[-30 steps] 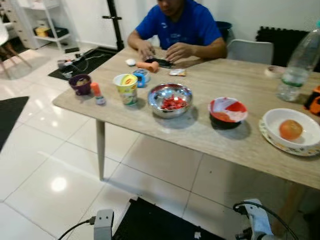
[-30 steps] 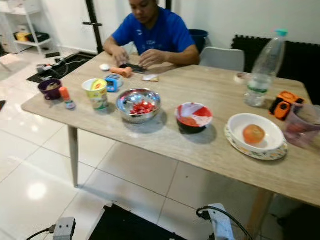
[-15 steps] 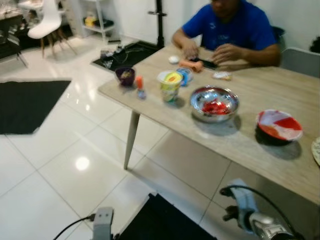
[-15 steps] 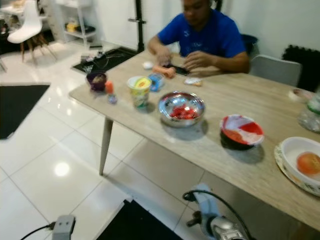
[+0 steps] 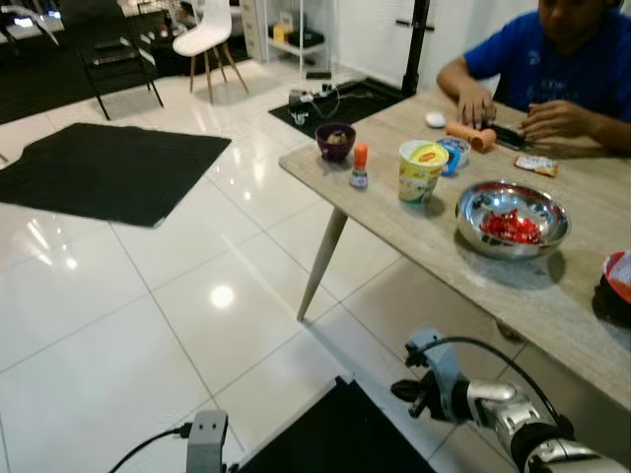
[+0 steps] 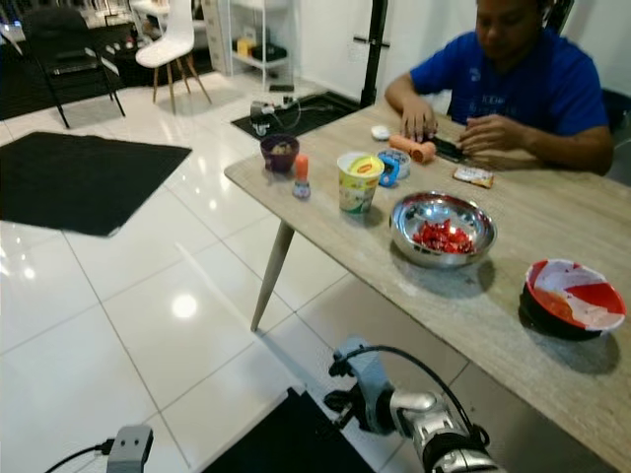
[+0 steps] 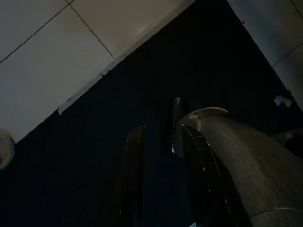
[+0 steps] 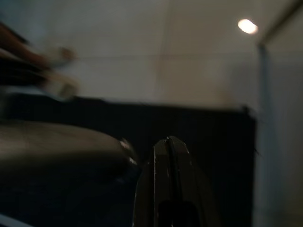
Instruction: Restocking fridge
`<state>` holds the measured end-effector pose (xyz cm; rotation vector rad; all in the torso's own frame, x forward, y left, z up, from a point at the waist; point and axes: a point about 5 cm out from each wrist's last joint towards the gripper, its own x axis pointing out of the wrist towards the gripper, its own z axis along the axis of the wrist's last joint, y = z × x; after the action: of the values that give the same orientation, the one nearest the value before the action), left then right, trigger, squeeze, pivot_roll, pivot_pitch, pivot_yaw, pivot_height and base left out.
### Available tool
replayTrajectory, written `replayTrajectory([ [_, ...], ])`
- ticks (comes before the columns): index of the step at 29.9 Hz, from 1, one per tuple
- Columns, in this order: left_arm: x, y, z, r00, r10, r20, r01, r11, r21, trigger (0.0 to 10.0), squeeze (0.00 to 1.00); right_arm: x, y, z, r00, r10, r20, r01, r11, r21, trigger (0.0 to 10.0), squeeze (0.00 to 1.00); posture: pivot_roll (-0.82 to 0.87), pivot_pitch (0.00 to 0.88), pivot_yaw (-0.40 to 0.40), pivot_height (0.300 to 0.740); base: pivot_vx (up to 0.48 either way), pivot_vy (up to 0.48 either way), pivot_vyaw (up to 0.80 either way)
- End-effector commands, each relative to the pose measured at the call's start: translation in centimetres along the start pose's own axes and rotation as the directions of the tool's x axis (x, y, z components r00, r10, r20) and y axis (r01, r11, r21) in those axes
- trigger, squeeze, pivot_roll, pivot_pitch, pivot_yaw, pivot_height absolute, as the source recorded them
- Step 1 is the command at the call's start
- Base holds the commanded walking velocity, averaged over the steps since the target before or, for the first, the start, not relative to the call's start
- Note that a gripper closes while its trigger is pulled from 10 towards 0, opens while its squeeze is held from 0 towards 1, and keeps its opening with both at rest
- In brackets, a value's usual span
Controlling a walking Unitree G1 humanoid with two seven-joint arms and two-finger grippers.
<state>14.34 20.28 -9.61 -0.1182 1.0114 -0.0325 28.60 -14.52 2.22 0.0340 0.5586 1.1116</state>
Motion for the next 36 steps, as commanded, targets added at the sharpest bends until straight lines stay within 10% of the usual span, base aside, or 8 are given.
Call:
replayTrajectory([
  [1,-0.1,0.2,0.0,1.0,0.002,-0.003,-0.002,1.0,0.013,10.0,0.0,-0.1,-0.2,2.5,0.99,0.068,0.125,-0.069,0.998,-0.001,10.0,1.0,0.02,0.0,-0.003,0.74,0.0,0.0,0.0],
  [9,-0.1,0.2,0.1,1.0,0.001,0.005,-0.001,1.0,0.006,10.0,0.0,-1.7,-0.7,11.2,0.864,0.154,0.48,-0.098,0.985,-0.14,10.0,1.0,0.02,0.0,-0.003,0.74,0.0,0.0,0.0],
  [17,-0.1,0.3,0.1,1.0,0.002,0.005,-0.002,1.0,0.011,10.0,0.0,-2.7,-0.7,14.3,0.819,0.149,0.554,-0.04,0.978,-0.205,10.0,1.0,0.02,0.0,-0.005,0.74,0.0,0.0,0.0],
  [26,-0.1,0.2,0.0,1.0,-0.004,0.003,0.004,1.0,0.025,10.0,0.0,-4.2,-2.0,19.8,0.766,-0.169,0.62,0.412,0.87,-0.271,10.0,1.0,0.02,0.0,-0.006,0.74,0.0,0.0,0.0],
  [28,-0.1,0.2,0.0,1.0,-0.005,0.001,0.005,1.0,0.031,10.0,0.0,-4.9,-2.6,20.7,0.73,-0.269,0.629,0.528,0.806,-0.267,10.0,0.67,0.02,0.0,-0.007,0.74,0.0,0.0,0.0],
  [31,-0.1,0.2,0.0,1.0,-0.006,0.0,0.006,0.999,0.032,10.0,0.0,-5.1,-2.7,20.8,0.721,-0.292,0.629,0.554,0.788,-0.269,10.0,0.67,0.02,0.0,-0.007,0.74,0.0,0.0,0.0],
  [32,-0.1,0.2,0.0,1.0,-0.006,0.0,0.006,0.999,0.034,10.0,0.0,-5.0,-3.0,20.7,0.727,-0.34,0.597,0.595,0.746,-0.3,10.0,0.0,0.02,0.0,-0.005,0.74,0.0,0.0,0.0],
  [36,-0.1,0.2,0.0,1.0,-0.007,-0.002,0.007,0.999,0.038,10.0,0.0,-4.8,-4.0,20.0,0.713,-0.478,0.513,0.684,0.638,-0.355,10.0,0.0,0.02,0.0,-0.004,0.74,0.0,0.0,0.0],
])
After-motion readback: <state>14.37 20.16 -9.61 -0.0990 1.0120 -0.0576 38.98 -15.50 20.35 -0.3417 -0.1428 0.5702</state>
